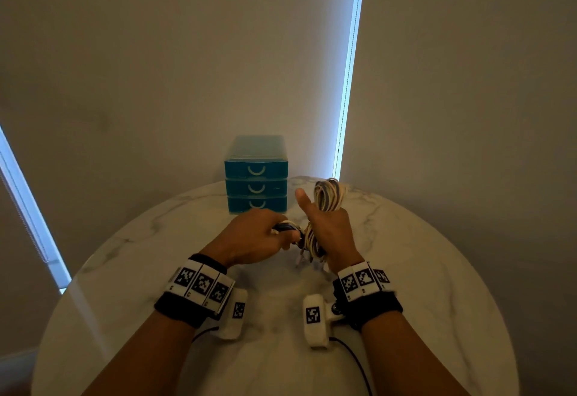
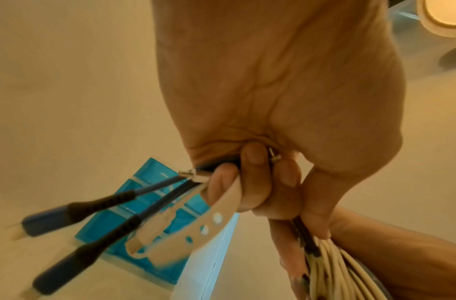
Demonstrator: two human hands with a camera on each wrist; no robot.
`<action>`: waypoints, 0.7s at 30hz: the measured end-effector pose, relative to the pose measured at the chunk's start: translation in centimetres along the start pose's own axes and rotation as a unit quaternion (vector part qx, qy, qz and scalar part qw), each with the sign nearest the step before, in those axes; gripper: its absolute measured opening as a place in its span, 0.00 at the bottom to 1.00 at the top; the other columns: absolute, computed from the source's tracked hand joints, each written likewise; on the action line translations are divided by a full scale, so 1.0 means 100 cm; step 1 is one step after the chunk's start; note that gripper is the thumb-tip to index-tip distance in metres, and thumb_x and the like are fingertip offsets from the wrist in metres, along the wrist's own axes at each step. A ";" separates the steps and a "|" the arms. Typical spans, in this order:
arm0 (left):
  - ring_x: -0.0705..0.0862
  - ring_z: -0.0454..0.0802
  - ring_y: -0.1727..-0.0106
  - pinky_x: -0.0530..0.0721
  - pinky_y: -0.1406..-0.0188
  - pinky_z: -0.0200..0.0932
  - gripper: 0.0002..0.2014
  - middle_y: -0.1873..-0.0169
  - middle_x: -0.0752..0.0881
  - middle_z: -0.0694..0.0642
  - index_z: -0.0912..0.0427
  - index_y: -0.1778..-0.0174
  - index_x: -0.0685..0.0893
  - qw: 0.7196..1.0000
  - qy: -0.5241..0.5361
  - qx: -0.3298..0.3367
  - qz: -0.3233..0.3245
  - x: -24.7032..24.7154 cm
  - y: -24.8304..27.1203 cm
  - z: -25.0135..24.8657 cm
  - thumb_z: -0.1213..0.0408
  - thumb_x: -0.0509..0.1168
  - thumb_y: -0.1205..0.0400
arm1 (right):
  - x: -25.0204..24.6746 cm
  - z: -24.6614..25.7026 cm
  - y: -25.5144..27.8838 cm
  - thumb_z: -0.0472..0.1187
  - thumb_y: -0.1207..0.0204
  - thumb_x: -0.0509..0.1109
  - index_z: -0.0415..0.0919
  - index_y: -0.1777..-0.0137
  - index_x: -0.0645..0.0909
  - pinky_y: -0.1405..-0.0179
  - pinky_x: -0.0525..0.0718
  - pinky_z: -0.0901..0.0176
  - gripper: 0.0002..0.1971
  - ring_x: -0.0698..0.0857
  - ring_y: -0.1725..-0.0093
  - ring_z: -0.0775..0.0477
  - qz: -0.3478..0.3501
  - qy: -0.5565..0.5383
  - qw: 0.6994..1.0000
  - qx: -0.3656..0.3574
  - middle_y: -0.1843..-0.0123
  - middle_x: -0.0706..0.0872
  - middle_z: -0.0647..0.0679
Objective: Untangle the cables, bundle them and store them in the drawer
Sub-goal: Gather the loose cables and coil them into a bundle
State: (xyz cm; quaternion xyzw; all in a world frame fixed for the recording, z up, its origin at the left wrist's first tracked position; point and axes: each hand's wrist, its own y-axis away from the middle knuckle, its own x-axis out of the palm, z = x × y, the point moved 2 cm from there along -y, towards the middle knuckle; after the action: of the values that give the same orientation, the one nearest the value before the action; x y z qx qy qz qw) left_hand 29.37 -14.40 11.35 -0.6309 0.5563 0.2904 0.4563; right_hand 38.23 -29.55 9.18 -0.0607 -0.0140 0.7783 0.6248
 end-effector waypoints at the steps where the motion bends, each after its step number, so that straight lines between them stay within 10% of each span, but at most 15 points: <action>1: 0.89 0.40 0.55 0.85 0.47 0.42 0.16 0.58 0.94 0.45 0.52 0.56 0.93 1.000 0.016 -0.004 0.000 -0.002 0.001 0.003 0.47 0.68 0.10 | 0.002 0.002 0.003 0.73 0.25 0.76 0.49 0.70 0.71 0.74 0.75 0.59 0.31 0.72 0.79 0.55 0.025 0.020 0.999 -0.014 0.81 0.75 0.54; 5: 0.89 0.36 0.58 0.85 0.48 0.39 0.16 0.61 0.94 0.44 0.54 0.58 0.94 0.996 0.076 -0.028 0.023 -0.012 0.005 0.016 0.49 0.70 0.11 | 0.007 0.010 0.011 0.75 0.23 0.70 0.49 0.65 0.80 0.62 0.86 0.60 0.28 0.84 0.71 0.57 0.144 0.089 0.984 -0.060 0.73 0.86 0.53; 9: 0.80 0.35 0.71 0.76 0.62 0.36 0.15 0.75 0.85 0.41 0.61 0.59 0.95 0.990 0.108 -0.061 0.066 -0.023 0.009 0.015 0.55 0.71 0.14 | 0.010 0.007 0.014 0.75 0.30 0.78 0.43 0.46 0.92 0.35 0.93 0.36 0.33 0.94 0.45 0.39 0.273 0.143 0.947 -0.085 0.50 0.96 0.44; 13: 0.79 0.40 0.69 0.78 0.63 0.37 0.11 0.71 0.84 0.47 0.58 0.57 0.94 0.974 0.172 -0.106 0.101 -0.028 0.015 0.014 0.55 0.73 0.13 | 0.020 0.007 0.019 0.53 0.30 0.89 0.53 0.38 0.92 0.31 0.91 0.40 0.21 0.94 0.39 0.44 0.382 0.168 0.904 -0.092 0.41 0.96 0.47; 21: 0.85 0.48 0.67 0.85 0.65 0.37 0.20 0.64 0.94 0.56 0.58 0.55 0.95 0.954 0.273 -0.119 0.029 -0.032 0.016 0.018 0.44 0.72 0.13 | 0.024 -0.002 0.012 0.41 0.32 0.86 0.43 0.44 0.92 0.43 0.95 0.34 0.16 0.93 0.52 0.36 0.295 0.131 0.945 -0.044 0.50 0.95 0.35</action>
State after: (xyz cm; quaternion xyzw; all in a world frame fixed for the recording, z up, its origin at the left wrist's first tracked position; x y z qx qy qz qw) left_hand 27.42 -11.33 13.02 -0.7193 0.6393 0.1844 0.2000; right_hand 36.56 -27.44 8.67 -0.1912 0.0521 0.9116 0.3601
